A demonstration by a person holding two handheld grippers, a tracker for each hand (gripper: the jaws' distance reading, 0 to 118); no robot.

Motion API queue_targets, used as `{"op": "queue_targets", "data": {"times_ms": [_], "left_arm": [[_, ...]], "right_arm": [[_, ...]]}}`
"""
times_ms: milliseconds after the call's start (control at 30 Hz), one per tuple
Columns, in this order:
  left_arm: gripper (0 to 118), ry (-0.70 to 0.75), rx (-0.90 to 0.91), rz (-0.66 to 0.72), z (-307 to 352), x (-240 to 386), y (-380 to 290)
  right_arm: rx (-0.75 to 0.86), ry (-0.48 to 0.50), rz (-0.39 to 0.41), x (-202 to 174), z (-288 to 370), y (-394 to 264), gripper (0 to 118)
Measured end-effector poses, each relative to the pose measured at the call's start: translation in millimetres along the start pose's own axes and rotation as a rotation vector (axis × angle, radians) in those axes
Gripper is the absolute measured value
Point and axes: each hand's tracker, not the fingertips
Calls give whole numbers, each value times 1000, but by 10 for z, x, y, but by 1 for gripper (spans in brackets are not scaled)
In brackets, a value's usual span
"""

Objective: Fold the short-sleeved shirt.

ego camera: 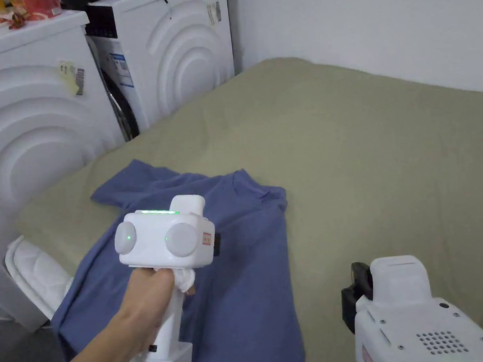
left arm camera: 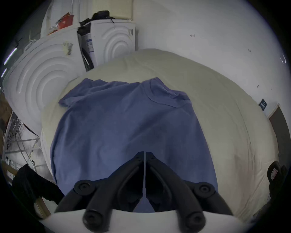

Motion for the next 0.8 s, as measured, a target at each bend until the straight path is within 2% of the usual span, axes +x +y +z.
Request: {"op": "queue_targets", "data": {"times_ms": [33,100,133,167,200,233,367,400,467,500,533,567,600,633,667,733,767,800], "left_arm": [[8,-16,-39,-7,-37,19,21],[43,-28,-62,-6,-22,86,17],[73,-49,-107,-35,-72,108,23],[99,-50,-143,-53,-115,133,27],[118,-42,-122,-51,-92,191,4],[118,-30,-139,-66,-136,236,-3],[116,-11,-177,-64,-170,427,-44],[107,-4,-204,-74,-204,475,-71],[101,-2,-196,-84,-281,443,-128],[94,13,-171,-111,-241,448,-123],[76,2,-172,-100,-189,448,-122],[50,2,-170,-99,-130,457,-107],[12,16,-152,-102,-97,457,-109],[3,45,-134,-109,-40,475,-101],[3,122,-106,-129,-8,489,-110],[3,77,-110,-103,20,452,-92],[3,80,-101,-98,79,469,-86],[3,81,-43,-97,227,512,-65]], "right_arm": [[-4,-1,-3,11,-9,-14,0],[-8,-7,-5,22,-3,-34,0],[-10,-8,-6,35,3,-45,0],[-13,-8,-8,47,15,-56,0],[-16,-10,-11,60,29,-69,0],[-18,-11,-11,74,41,-88,0],[-37,-26,-18,166,101,-160,0],[-41,-29,-24,200,118,-184,0],[-57,-41,-27,267,148,-220,0],[-59,-50,-31,311,184,-233,0],[-59,-60,-43,364,223,-247,0],[-62,-68,-57,419,263,-253,0],[-67,-74,-78,483,309,-260,0],[-70,-82,-103,557,372,-266,0],[-67,-88,-103,622,437,-274,0],[-54,-148,-92,754,603,-287,0],[-47,-149,-101,828,689,-286,0],[-43,-170,-111,922,795,-278,0]]}}
